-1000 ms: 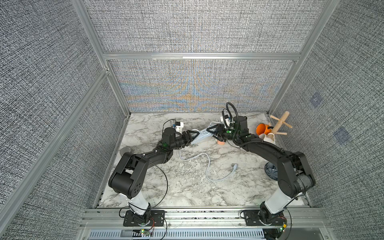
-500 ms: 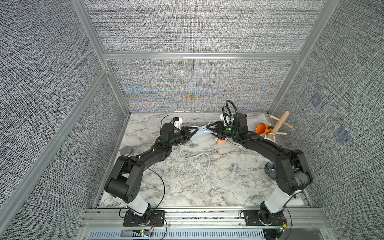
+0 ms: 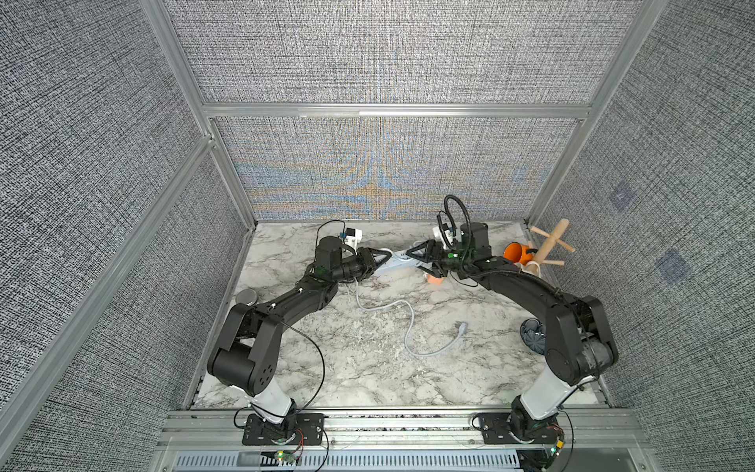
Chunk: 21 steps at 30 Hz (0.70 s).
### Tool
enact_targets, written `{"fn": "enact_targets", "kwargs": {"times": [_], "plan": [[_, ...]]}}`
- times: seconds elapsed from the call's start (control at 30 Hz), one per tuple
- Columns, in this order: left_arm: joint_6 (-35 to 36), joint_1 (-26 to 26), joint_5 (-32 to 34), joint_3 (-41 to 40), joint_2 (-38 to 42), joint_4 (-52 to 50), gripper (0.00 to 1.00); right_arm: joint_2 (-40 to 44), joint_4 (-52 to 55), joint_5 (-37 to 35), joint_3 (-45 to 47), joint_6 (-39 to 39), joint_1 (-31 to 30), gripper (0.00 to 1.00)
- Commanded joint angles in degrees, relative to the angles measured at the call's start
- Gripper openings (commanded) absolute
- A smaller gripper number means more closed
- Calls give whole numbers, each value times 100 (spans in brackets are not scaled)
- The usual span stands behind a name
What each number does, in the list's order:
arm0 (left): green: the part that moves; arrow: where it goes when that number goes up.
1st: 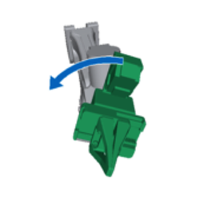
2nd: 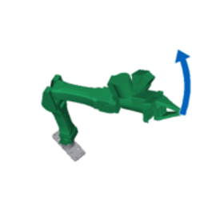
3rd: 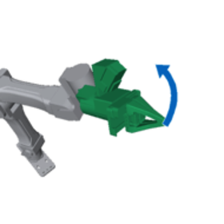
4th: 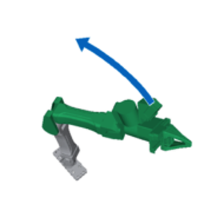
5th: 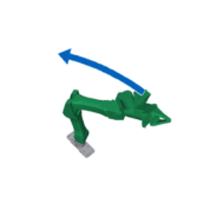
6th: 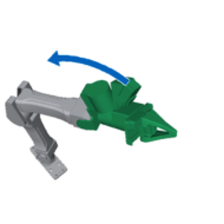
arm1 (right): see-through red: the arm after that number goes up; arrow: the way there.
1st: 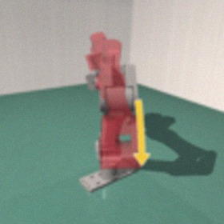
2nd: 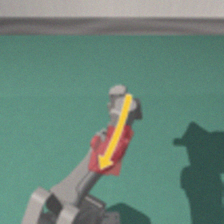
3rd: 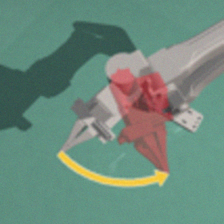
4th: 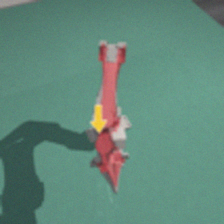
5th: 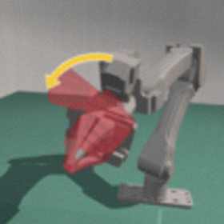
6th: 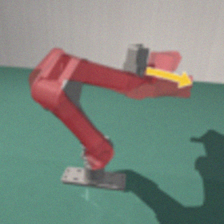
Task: Unwrap the cord wrapped around the power strip
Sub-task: Adjust the power strip.
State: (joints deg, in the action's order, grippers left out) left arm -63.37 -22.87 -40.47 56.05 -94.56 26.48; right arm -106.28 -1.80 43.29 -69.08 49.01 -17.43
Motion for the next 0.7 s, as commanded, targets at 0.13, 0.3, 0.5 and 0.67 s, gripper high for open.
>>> {"fn": "enact_targets", "kwargs": {"times": [0.13,0.3,0.5,0.67], "plan": [[693,177,81,471,-85,-1273,0,145,974,-68,-189,-1157,331,98],[1307,283,-119,1013,-218,-2384,0,404,1535,-299,-257,-2229,442,98],[1076,490,-650,1364,-253,-2390,0,1161,996,-751,669,-3338,407,96],[-235,617,-1127,1487,-511,-1157,0,1576,-503,-208,1624,-3101,419,87]]}}
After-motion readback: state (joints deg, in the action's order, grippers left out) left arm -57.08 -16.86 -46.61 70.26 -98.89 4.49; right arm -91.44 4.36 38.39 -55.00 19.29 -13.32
